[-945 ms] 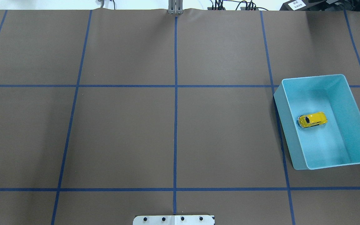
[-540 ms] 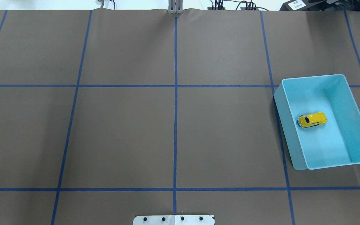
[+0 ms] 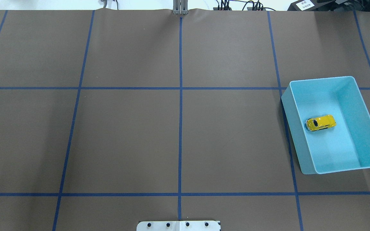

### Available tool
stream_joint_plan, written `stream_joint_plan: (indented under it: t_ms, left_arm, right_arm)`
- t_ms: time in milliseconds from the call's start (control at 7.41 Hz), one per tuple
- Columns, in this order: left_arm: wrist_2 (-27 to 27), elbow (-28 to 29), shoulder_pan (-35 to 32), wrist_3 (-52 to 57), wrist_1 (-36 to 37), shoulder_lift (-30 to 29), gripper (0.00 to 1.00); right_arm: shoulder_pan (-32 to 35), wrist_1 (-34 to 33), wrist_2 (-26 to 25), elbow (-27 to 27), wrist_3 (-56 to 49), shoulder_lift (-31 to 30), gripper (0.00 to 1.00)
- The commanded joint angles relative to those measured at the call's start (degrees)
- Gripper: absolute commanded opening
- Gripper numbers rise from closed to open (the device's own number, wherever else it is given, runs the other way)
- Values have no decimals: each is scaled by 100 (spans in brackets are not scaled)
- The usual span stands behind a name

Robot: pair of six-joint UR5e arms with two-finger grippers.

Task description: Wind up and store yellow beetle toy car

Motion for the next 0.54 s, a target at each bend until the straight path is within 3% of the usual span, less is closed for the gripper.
stream_joint_plan:
  t_ms: [0, 405]
  left_arm:
    - [2, 21, 0, 6, 0, 0, 100]
    - [2, 21, 0, -3, 0, 0, 100]
  right_arm:
    - [211, -9, 46, 115, 5, -122, 100]
    - [378, -9, 248, 107, -21, -272, 100]
